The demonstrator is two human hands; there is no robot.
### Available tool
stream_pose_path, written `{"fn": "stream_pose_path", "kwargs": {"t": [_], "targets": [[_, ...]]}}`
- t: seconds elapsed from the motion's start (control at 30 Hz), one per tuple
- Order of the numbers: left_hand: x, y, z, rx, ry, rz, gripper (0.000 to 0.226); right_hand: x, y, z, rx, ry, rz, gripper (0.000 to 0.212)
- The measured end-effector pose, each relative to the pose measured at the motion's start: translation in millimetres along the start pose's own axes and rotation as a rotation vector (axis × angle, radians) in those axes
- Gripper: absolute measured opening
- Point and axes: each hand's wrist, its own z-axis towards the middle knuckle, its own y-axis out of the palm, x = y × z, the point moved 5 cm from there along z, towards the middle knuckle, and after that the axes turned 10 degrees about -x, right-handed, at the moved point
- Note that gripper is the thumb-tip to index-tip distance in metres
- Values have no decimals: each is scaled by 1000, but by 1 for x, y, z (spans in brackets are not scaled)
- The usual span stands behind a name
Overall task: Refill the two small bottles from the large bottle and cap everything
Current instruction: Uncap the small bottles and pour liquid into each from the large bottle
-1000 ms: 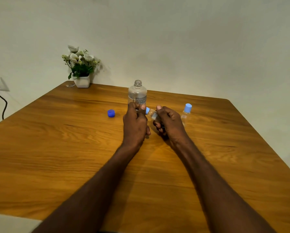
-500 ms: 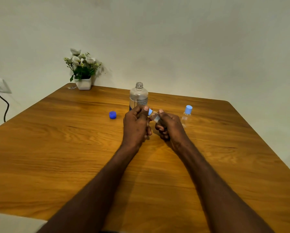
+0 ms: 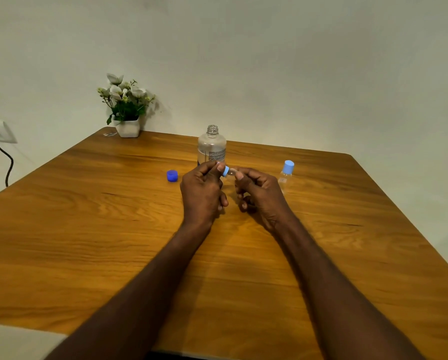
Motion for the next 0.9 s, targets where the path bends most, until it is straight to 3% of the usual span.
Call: {"fn": "stream_pose_path", "kwargs": {"t": [0.13, 0.33, 0.57, 0.73, 0.9], "targets": [[0, 2, -1, -40, 10, -27, 20, 0, 2, 1, 35, 40, 59, 44], [-2, 6, 1, -90, -7, -86, 25, 2, -4, 2, 54, 63, 49, 23], [-1, 9, 0, -124, -8, -111, 21, 3, -1, 3, 26, 93, 98, 47], [-3, 8, -1, -122, -31, -117, 21, 7, -5, 3, 20, 106, 93, 18], [-3, 9, 1, -123, -37, -124, 18, 7, -4, 5, 27, 128, 137, 52]]}}
